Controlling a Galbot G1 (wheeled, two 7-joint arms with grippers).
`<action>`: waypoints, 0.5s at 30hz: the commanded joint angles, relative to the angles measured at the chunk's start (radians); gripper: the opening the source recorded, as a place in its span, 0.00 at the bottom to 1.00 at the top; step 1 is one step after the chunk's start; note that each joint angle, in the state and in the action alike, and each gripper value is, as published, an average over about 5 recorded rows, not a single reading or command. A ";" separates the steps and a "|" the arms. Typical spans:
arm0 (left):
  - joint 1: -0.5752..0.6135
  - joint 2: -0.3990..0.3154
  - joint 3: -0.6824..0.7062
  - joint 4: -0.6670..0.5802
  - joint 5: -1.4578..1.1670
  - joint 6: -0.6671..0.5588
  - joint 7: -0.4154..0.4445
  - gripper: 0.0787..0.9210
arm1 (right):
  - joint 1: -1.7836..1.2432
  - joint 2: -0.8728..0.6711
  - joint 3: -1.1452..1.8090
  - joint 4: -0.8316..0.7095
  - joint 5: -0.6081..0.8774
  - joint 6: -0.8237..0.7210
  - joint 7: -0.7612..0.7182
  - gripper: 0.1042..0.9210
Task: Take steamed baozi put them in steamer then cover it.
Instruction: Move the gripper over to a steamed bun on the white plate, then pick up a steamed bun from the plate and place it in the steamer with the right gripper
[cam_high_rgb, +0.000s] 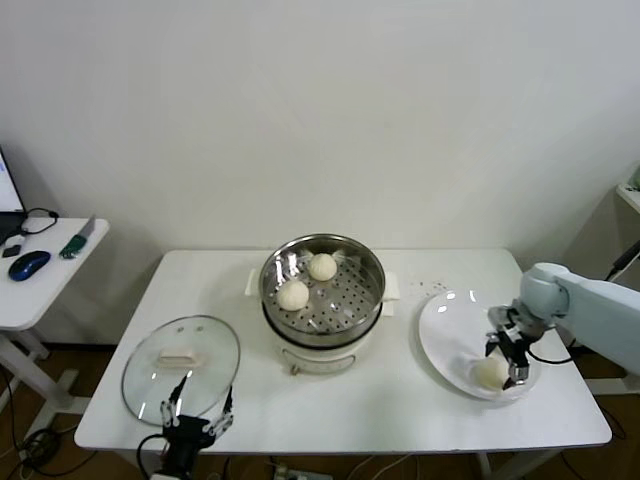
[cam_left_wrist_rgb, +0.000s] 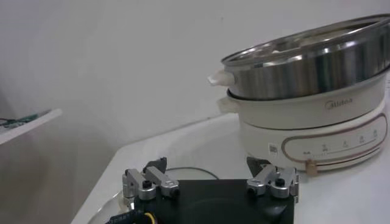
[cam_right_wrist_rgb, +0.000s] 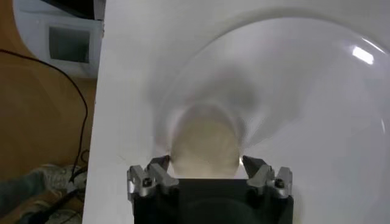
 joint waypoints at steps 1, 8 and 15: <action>0.003 -0.002 0.001 -0.002 0.008 0.002 0.000 0.88 | -0.018 0.016 0.012 -0.022 -0.007 0.011 -0.010 0.80; 0.014 -0.002 0.000 -0.005 0.013 0.002 -0.001 0.88 | 0.010 0.015 0.006 -0.021 0.001 0.034 -0.025 0.74; 0.019 -0.004 0.007 -0.010 0.018 0.003 -0.002 0.88 | 0.243 0.066 -0.118 -0.020 0.035 0.180 -0.075 0.72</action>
